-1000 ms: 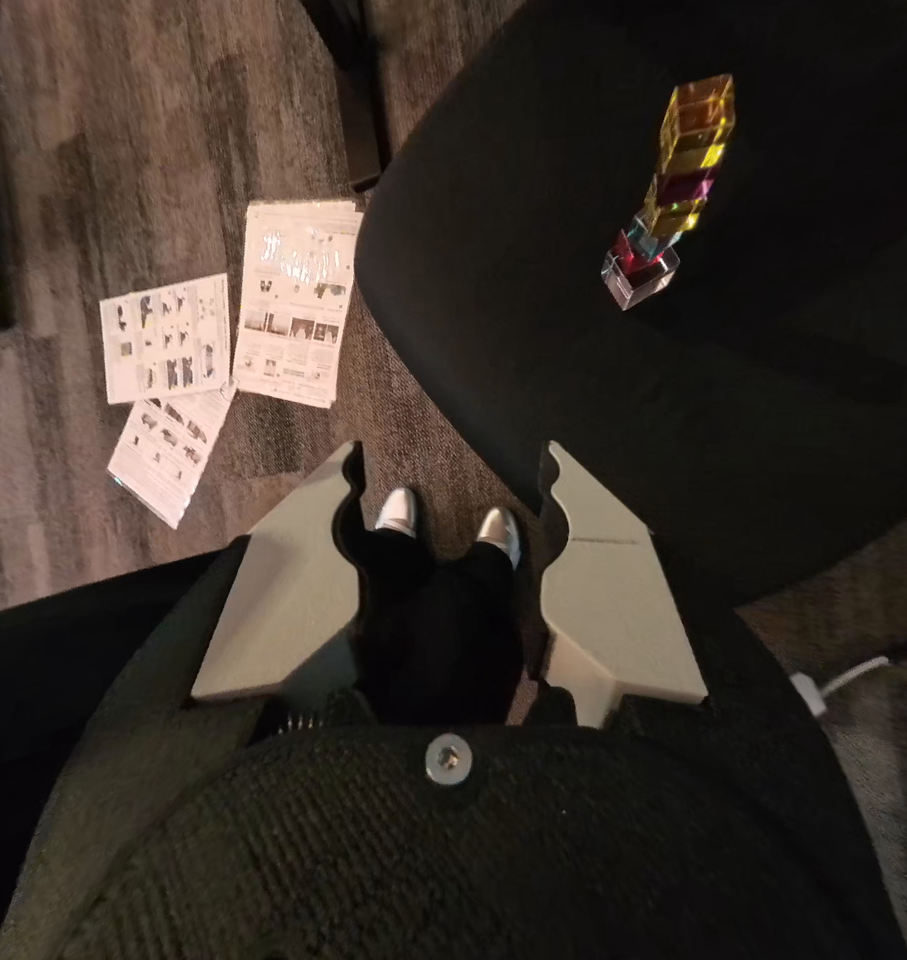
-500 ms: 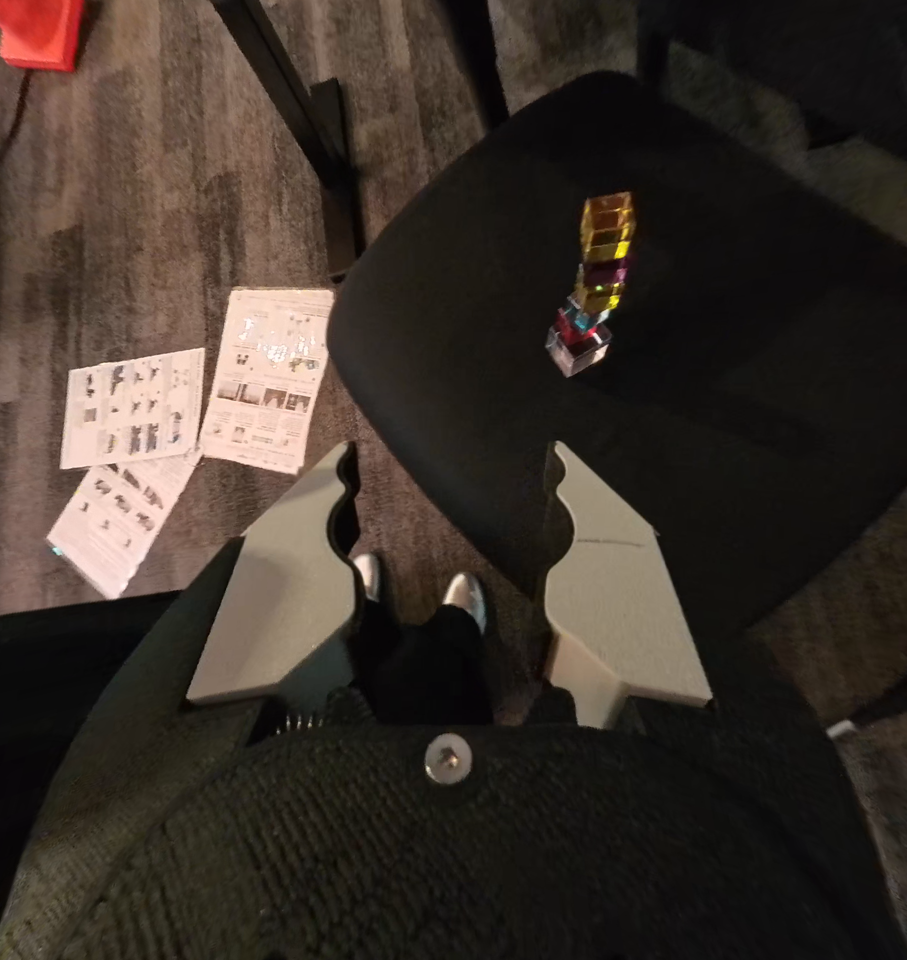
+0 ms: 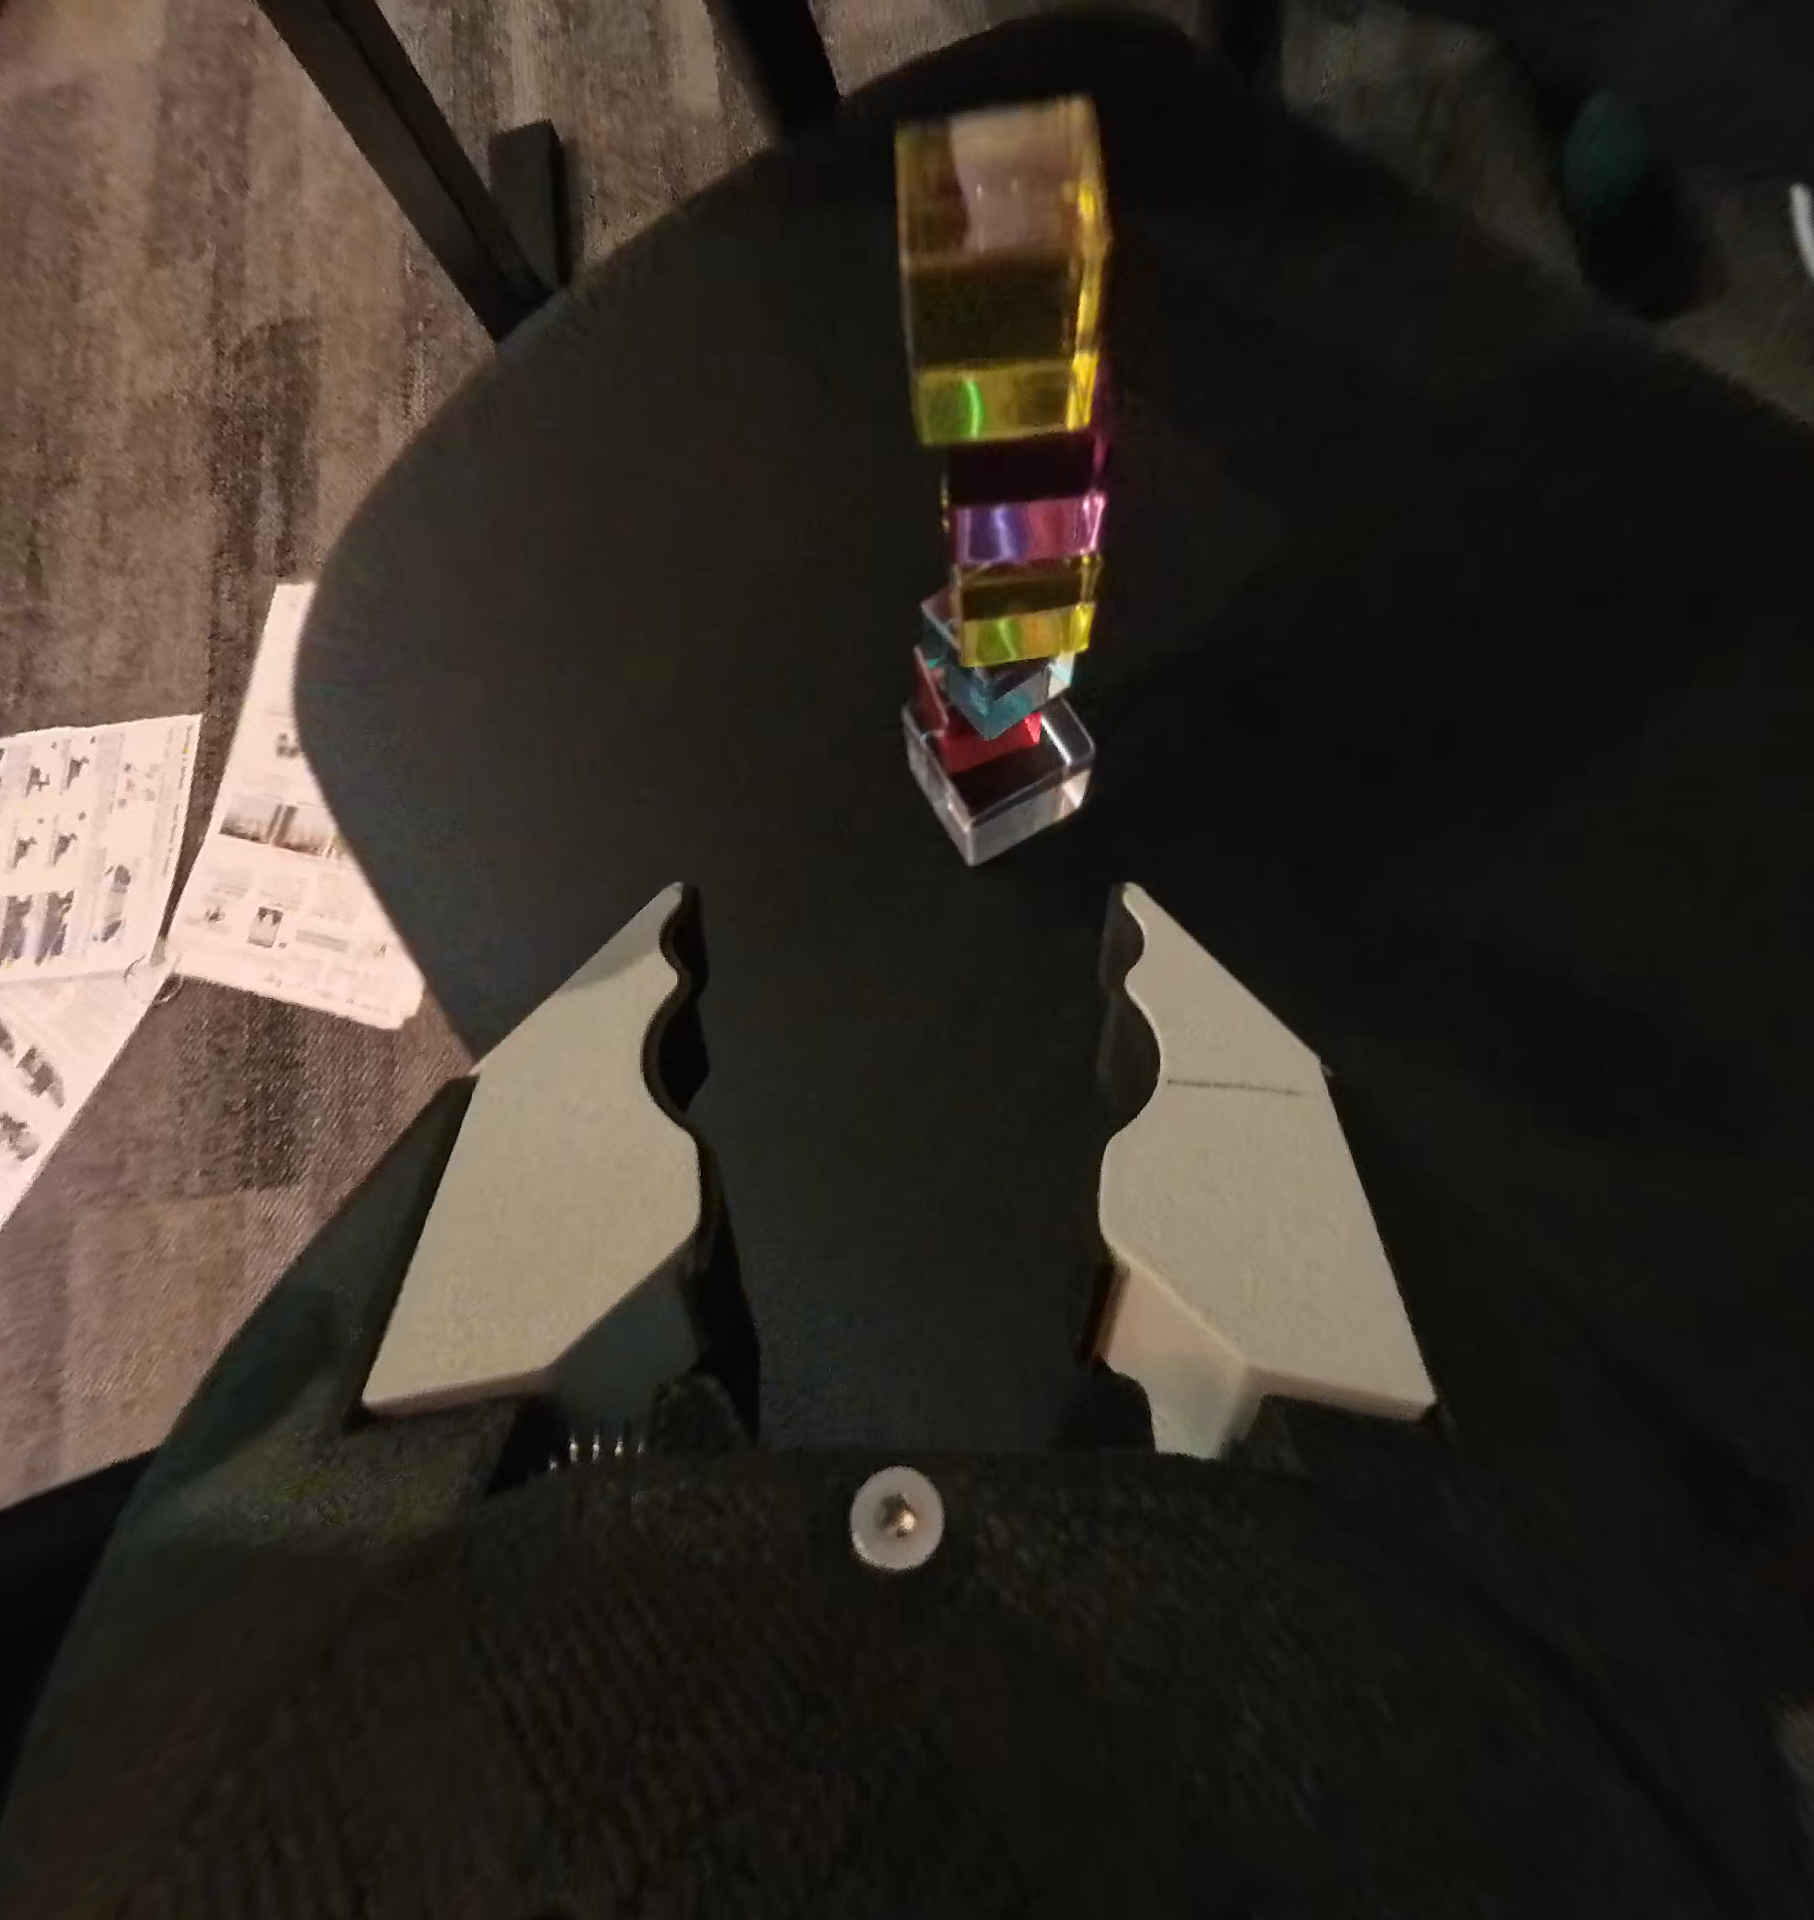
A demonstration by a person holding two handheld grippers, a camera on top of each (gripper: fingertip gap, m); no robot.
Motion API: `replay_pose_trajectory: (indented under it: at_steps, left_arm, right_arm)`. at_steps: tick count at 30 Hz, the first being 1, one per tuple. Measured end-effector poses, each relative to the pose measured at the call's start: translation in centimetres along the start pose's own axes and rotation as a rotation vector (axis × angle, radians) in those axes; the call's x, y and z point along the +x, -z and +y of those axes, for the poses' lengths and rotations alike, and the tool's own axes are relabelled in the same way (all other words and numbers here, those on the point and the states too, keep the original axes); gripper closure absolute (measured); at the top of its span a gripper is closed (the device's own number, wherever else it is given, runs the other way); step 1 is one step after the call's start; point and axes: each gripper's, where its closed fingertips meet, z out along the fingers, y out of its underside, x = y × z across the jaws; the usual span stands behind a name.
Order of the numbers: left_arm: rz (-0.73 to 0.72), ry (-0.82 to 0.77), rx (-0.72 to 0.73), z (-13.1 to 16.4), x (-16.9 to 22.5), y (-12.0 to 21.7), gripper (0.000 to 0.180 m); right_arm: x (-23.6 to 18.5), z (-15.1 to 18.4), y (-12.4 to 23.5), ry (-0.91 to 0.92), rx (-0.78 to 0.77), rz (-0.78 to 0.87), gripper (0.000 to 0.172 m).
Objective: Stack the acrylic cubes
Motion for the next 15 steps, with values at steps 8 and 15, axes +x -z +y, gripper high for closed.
replay_pose_trajectory:
  at_steps: [8,15]
  left_arm:
    - [0.048,0.022,0.060,0.0,-2.3,-3.3,0.089]
    - [0.032,0.046,0.081,0.1,-3.4,-3.2,0.088]
  right_arm:
    - [2.0,0.4,-5.7,0.183,0.074,-0.090,0.087]
    - [2.2,0.6,-8.1,0.317,0.014,-0.206,0.108]
